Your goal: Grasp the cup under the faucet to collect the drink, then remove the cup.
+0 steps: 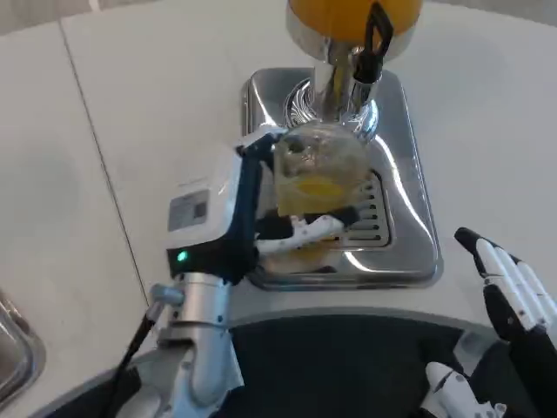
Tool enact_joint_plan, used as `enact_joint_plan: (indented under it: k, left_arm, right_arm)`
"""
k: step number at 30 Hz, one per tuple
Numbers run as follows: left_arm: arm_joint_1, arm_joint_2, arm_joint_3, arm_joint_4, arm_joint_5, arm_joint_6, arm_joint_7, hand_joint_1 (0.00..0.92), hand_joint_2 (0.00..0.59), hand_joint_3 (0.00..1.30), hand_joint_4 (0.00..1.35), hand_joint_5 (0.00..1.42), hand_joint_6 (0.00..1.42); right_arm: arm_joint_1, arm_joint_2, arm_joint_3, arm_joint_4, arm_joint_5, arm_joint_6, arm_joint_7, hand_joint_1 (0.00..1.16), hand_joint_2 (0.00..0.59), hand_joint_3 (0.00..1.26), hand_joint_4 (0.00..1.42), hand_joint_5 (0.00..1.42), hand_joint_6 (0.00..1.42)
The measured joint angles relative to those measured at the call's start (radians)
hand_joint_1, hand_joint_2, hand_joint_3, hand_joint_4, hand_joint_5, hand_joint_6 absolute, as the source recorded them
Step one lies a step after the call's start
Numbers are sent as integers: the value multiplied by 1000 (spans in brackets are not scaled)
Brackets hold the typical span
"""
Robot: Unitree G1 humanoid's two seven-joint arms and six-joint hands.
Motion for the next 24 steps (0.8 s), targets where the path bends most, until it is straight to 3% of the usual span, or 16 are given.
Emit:
enact_joint_plan:
  k: [10,16,24]
  left_arm:
    - [45,88,25,-62,-1,-25,-4,679,0,1164,1277,1424,1424]
    - [97,149,85,-132,-24,-50,-54,678,0,1163,1281,1424,1424]
    - [202,197,148,-248,-56,-77,-136,670,0,1154,1293,1424,1424]
  right_arm:
    - [-1,-15,12,0,2,1,6,211,482,0,0,2,114]
    - [-5,-28,20,0,3,1,6,213,482,0,0,2,114]
    - [-50,-33,29,2,-1,17,19,215,482,2,0,0,108]
